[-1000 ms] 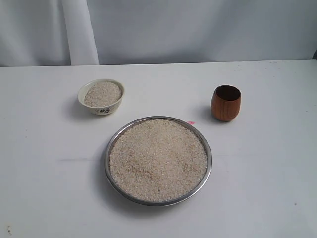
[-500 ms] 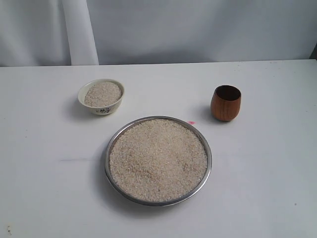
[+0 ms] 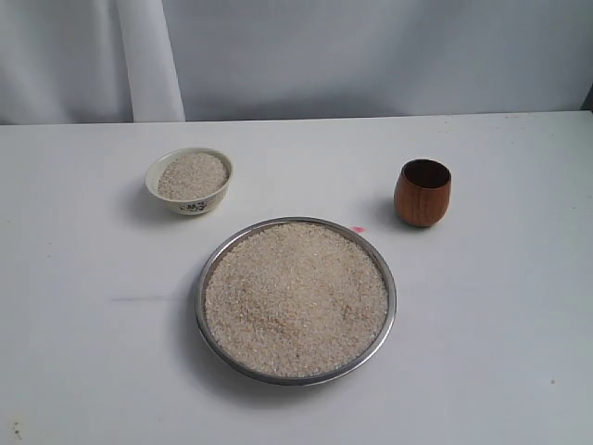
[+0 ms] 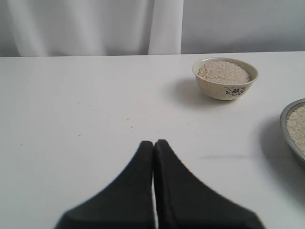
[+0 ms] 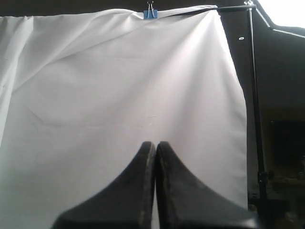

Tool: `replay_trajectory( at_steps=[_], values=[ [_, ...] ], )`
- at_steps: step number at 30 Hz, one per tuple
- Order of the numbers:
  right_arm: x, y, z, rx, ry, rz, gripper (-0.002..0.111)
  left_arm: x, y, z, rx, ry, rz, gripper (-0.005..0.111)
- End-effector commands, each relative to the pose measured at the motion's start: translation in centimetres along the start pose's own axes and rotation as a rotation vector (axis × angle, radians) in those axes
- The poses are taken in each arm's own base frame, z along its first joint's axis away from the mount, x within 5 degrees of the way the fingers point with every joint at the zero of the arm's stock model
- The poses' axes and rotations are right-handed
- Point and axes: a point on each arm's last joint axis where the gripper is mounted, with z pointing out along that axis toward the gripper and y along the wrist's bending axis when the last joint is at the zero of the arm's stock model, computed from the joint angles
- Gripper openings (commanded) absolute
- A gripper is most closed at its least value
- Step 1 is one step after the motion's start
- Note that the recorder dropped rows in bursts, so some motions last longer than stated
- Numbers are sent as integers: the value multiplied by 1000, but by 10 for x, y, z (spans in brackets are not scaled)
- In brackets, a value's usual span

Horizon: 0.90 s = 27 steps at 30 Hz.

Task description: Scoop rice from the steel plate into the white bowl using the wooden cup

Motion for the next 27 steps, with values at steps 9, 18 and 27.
replay_trajectory(
  at_steps=[9,18,27],
  values=[
    [-3,-1,-1,12,-39,52,0,-1,0,0,5,-17,0,0],
    [6,-2,-1,34,50,430,0,-1,0,0,5,-17,2,0],
    [-20,-5,25,77,160,431,0,-1,0,0,5,-17,0,0]
  ],
)
